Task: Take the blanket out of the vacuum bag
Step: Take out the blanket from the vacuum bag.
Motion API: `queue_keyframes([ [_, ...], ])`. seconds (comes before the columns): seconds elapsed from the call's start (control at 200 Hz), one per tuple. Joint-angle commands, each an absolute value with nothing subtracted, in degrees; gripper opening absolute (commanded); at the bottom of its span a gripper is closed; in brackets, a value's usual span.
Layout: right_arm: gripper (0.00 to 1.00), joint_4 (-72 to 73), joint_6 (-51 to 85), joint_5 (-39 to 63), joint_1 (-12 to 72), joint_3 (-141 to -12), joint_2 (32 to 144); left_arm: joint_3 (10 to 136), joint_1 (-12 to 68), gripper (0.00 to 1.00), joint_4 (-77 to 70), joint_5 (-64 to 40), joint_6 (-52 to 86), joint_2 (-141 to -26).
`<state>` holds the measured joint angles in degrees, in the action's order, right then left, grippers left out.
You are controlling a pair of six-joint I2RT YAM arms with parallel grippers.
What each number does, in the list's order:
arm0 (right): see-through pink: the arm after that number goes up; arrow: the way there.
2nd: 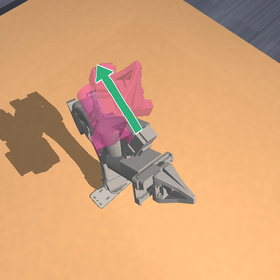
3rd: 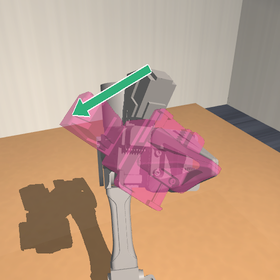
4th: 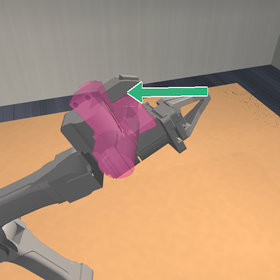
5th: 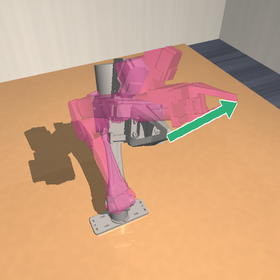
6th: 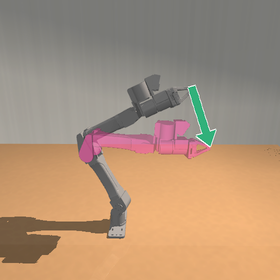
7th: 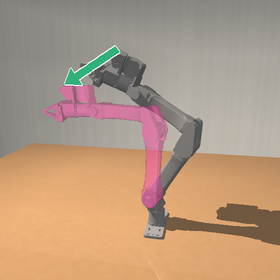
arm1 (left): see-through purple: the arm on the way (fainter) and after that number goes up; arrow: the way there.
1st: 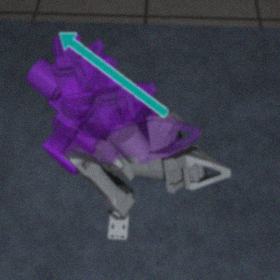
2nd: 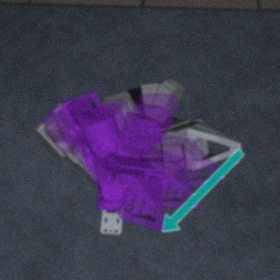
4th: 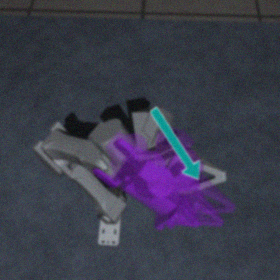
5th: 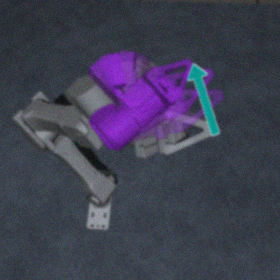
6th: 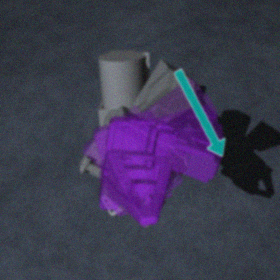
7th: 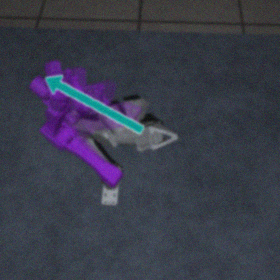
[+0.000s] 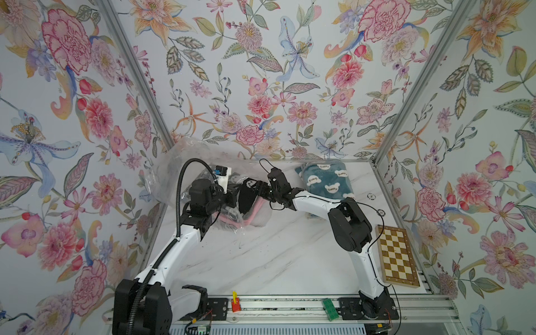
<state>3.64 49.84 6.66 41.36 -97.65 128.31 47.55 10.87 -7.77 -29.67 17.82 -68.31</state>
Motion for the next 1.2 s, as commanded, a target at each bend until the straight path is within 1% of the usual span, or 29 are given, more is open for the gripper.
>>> queue_keyframes([
  [0.0, 0.77, 1.1, 48.2, 7.0, 40.9, -101.7, 130.7, 47.8, 10.9, 0.00, -9.4, -30.6, 17.8, -68.7],
  [0.265, 0.77, -3.1, 45.4, 6.1, 40.8, -107.8, 134.2, 47.8, 10.9, 0.00, -9.3, -30.6, 17.8, -68.5],
  [0.455, 0.78, -6.1, 38.8, -2.2, 42.6, -107.6, 133.2, 47.8, 10.9, 0.00, -9.4, -30.8, 17.9, -68.4],
  [0.59, 0.79, -6.8, 37.1, -5.5, 43.0, -106.4, 132.5, 47.8, 10.9, 0.00, -9.4, -30.8, 17.9, -68.4],
  [0.791, 0.80, -3.5, 34.8, -3.8, 42.0, -107.0, 134.3, 47.8, 10.9, 0.00, -9.3, -30.9, 17.9, -68.6],
  [0.926, 0.81, 1.9, 33.8, -0.7, 40.5, -106.1, 135.5, 47.9, 10.8, 0.00, -9.3, -30.8, 17.8, -68.6],
  [1.011, 0.86, 6.7, 33.6, 2.1, 39.7, -104.5, 135.7, 48.0, 10.9, 0.00, -9.3, -30.9, 17.9, -68.9],
  [1.106, 0.86, 10.7, 33.8, 4.9, 38.8, -103.2, 136.1, 48.0, 10.9, 0.00, -9.3, -30.9, 17.9, -69.2],
  [1.196, 0.86, 11.1, 33.4, 5.9, 38.6, -103.5, 136.5, 48.1, 10.8, 0.00, -9.3, -30.8, 17.8, -69.3],
])
